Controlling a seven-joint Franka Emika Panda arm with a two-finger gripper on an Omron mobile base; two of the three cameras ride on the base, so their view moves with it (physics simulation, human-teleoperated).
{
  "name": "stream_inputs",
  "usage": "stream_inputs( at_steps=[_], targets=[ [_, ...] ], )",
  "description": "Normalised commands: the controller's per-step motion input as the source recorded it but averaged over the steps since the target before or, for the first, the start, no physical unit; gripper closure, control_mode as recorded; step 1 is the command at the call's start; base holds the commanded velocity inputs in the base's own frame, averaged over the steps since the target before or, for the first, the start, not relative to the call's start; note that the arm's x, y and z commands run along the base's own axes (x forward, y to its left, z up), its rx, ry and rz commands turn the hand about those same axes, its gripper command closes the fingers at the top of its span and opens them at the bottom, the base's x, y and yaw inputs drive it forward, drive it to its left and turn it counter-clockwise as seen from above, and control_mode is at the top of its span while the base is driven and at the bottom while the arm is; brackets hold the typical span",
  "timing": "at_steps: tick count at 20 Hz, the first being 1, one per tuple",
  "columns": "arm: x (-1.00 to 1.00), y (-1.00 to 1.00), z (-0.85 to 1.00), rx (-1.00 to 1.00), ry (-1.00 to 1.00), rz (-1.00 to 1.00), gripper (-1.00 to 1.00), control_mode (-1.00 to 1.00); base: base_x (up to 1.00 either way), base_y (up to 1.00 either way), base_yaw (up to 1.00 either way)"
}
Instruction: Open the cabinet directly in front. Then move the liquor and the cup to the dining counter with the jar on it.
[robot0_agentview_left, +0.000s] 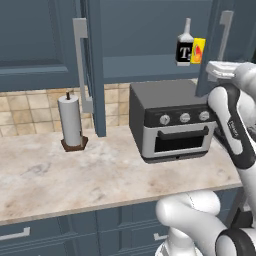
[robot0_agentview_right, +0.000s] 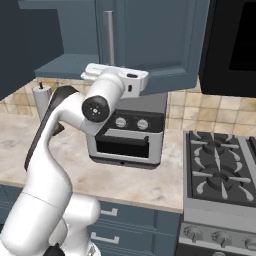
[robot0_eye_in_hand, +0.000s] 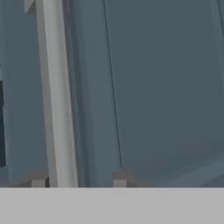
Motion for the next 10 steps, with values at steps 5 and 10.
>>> stream_inputs(
  at_steps=[5,10],
  targets=[
    [-0.83,-0.98,0.12,0.01,0.00,-0.01,1.00,-1.00,0.00,0.00,0.00],
    [-0.05,-0.17,0.01,0.00,0.00,0.00,-1.00,-1.00,0.00,0.00,0.00]
  ],
)
